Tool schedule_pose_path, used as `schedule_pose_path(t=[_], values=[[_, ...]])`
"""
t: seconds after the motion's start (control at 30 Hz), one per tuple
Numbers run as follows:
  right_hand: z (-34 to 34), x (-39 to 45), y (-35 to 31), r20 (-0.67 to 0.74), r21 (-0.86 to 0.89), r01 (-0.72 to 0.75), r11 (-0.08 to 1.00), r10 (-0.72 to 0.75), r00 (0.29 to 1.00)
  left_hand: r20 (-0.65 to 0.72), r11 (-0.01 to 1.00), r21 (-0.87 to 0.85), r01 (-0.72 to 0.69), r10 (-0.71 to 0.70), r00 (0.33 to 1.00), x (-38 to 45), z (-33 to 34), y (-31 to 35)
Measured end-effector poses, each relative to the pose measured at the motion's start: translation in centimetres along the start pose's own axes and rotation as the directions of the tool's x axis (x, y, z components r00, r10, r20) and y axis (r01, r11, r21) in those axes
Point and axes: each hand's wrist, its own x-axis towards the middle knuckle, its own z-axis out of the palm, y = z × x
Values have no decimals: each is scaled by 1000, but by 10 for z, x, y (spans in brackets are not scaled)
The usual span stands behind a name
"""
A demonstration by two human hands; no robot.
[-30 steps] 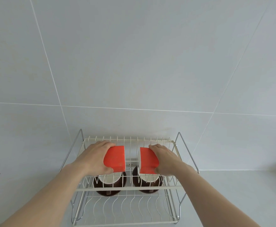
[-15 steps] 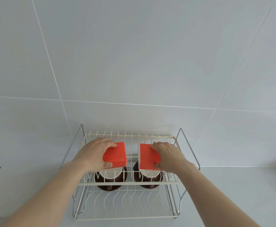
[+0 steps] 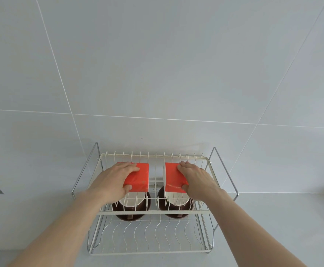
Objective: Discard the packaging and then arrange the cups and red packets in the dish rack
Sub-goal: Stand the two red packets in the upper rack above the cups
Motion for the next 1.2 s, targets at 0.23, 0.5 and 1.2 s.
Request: schedule_pose_path(t=[0.23,0.5,1.2], values=[[4,-2,1,-3,39,-13,999,13,1000,-20,999,-28,22,-23,1000,-5,5,2],[12,-3,5,-41,123,-20,992,25,999,-29,999,-47,22,-23,999,-6,8,2],[19,-2,8,-55,207,-52,977,64,996,-34,997,-73,35,-38,999,-7,7,2]])
